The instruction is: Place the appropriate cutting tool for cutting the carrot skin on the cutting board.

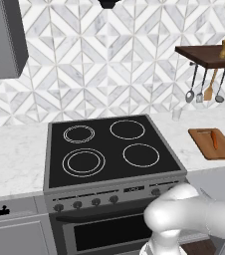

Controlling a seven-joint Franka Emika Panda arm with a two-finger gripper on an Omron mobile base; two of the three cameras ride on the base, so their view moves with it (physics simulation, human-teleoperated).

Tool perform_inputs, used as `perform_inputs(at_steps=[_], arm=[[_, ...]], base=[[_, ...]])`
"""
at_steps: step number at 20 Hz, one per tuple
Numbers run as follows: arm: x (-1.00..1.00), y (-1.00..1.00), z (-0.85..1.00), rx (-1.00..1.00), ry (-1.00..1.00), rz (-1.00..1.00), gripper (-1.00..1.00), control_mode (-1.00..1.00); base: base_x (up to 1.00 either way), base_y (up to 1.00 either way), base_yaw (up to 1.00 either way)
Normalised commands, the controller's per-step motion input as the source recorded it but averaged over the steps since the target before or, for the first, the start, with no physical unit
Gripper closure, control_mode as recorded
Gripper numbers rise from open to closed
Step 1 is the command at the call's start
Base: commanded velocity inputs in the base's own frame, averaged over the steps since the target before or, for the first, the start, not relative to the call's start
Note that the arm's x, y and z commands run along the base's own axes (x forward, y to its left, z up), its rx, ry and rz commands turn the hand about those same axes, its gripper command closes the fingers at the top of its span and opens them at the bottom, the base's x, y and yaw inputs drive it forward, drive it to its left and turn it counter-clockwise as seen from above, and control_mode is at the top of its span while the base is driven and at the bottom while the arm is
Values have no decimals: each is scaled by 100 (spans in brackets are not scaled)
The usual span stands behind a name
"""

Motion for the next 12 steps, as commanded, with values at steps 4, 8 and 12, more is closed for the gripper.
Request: perform_inputs(at_steps=[4, 8, 12], arm=[[98, -7, 31, 1, 0, -18, 100, -100], [67, -10, -7, 5, 0, -19, 100, -100], [53, -30, -21, 7, 0, -19, 100, -100]], base=[[0, 0, 0], [0, 0, 0], [0, 0, 0]])
